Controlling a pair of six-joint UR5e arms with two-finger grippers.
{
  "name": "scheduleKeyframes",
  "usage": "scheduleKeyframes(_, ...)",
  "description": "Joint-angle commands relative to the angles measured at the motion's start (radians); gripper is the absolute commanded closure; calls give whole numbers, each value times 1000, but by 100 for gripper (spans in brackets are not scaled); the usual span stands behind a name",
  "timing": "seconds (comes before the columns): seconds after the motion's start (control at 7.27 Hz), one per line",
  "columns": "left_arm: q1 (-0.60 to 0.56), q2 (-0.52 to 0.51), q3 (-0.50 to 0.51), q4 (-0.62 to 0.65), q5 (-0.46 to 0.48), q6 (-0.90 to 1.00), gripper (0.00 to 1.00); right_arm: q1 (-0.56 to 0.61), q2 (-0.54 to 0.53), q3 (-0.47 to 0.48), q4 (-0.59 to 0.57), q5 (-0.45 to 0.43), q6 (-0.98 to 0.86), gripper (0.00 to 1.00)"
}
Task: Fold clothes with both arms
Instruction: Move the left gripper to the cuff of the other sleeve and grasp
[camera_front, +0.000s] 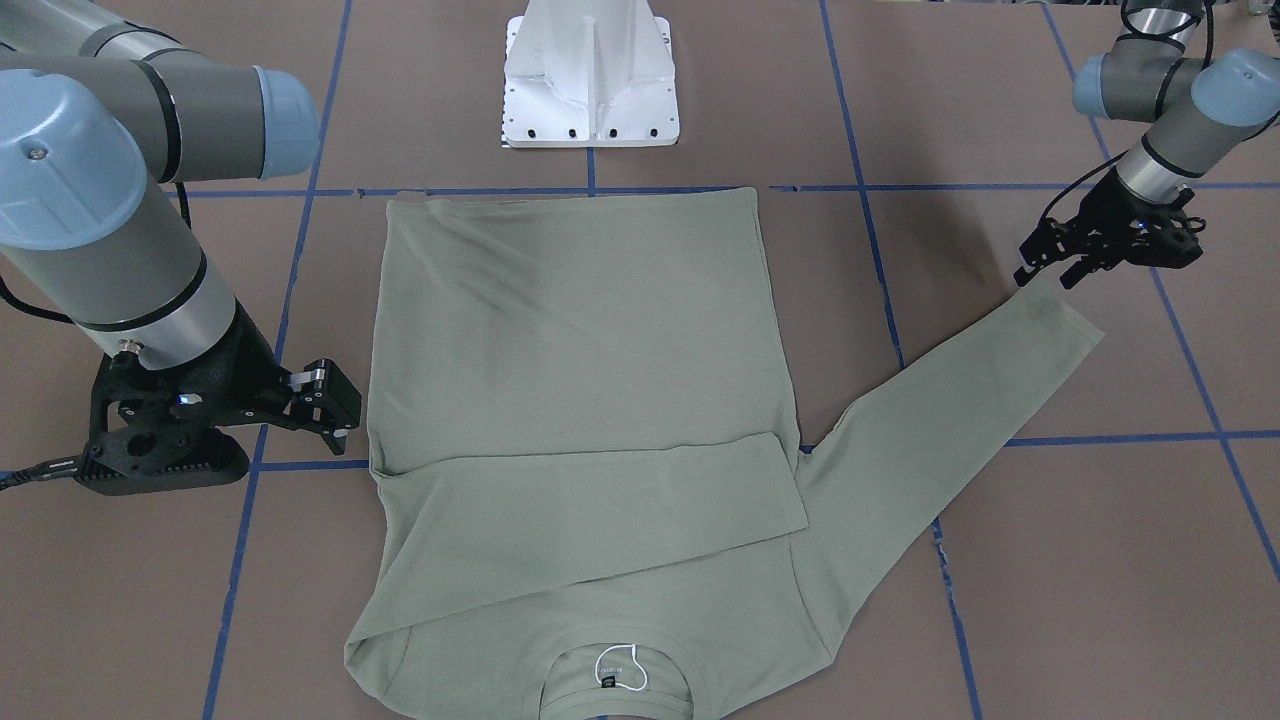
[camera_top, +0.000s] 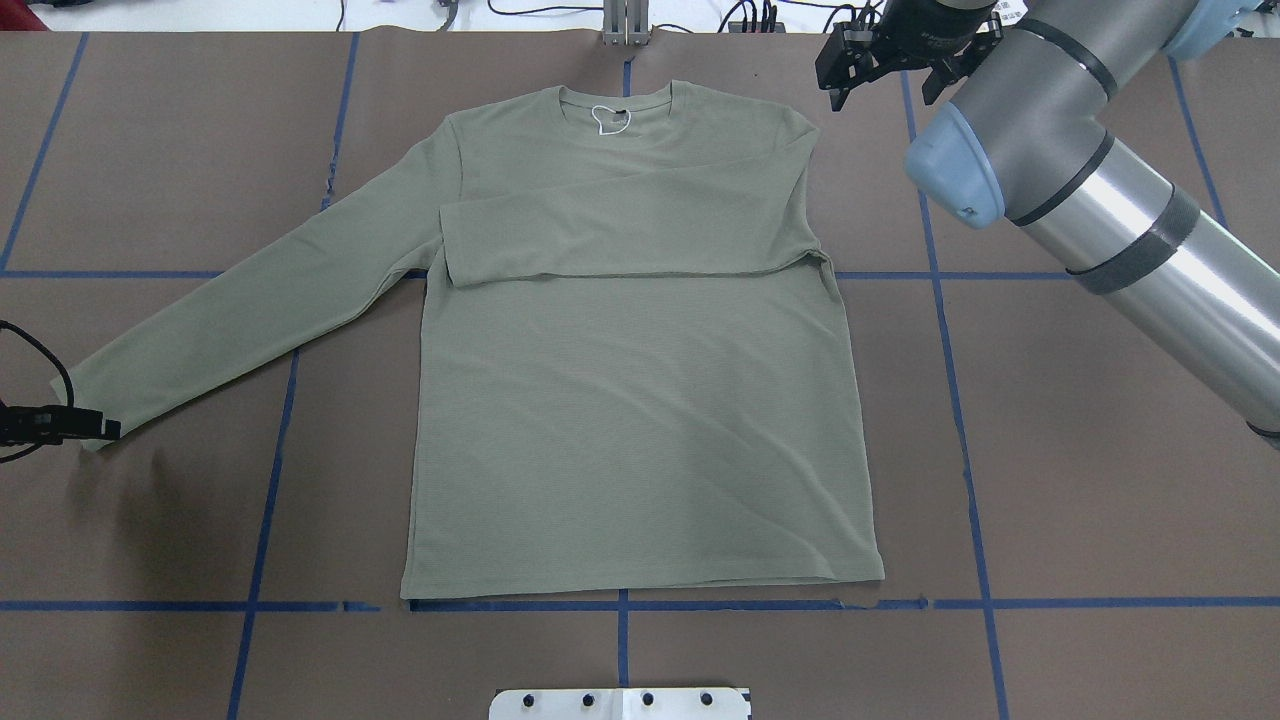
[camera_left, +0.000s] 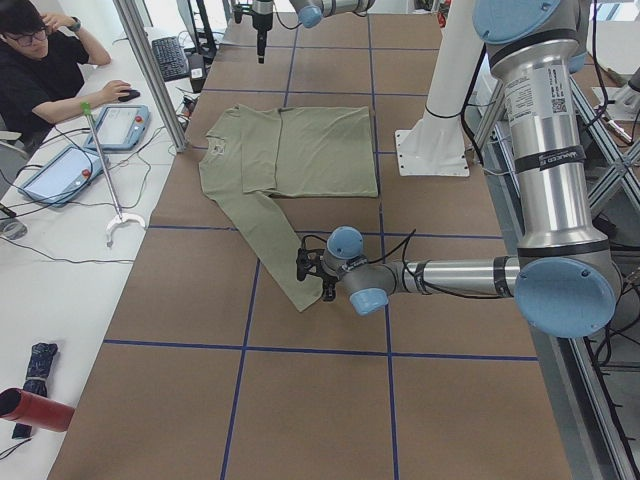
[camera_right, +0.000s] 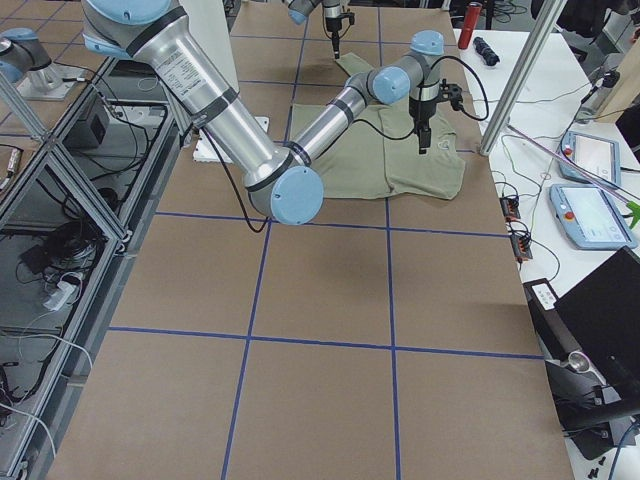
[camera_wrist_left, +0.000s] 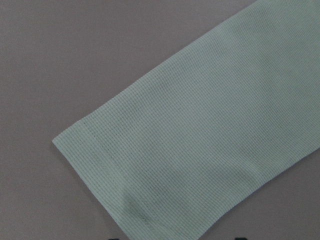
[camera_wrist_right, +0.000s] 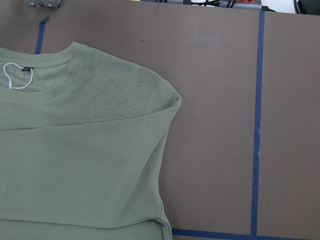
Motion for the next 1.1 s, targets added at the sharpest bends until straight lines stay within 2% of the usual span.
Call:
scheduleKeyframes(0.0, 19, -4, 10, 0, 4, 0, 19, 0, -1, 0, 0, 0, 1, 0)
scheduleKeyframes(0.14, 26, -5, 13, 0, 14, 0, 23, 0, -3, 0, 0, 0, 0, 0)
scheduleKeyframes(0.28, 26, -4, 13, 0, 18, 0, 38, 0, -3, 2, 0, 0, 1, 1)
scheduleKeyframes(0.41, 26, -4, 16, 0, 18, 0, 78, 0, -1, 2, 0, 0, 1, 0)
scheduleKeyframes(0.55, 26, -4, 18, 2, 18, 2, 97, 0, -1, 2, 2, 0, 1, 1)
scheduleKeyframes(0.96, 20, 5, -16, 2, 9, 19, 100, 0, -3, 13, 2, 0, 3, 1)
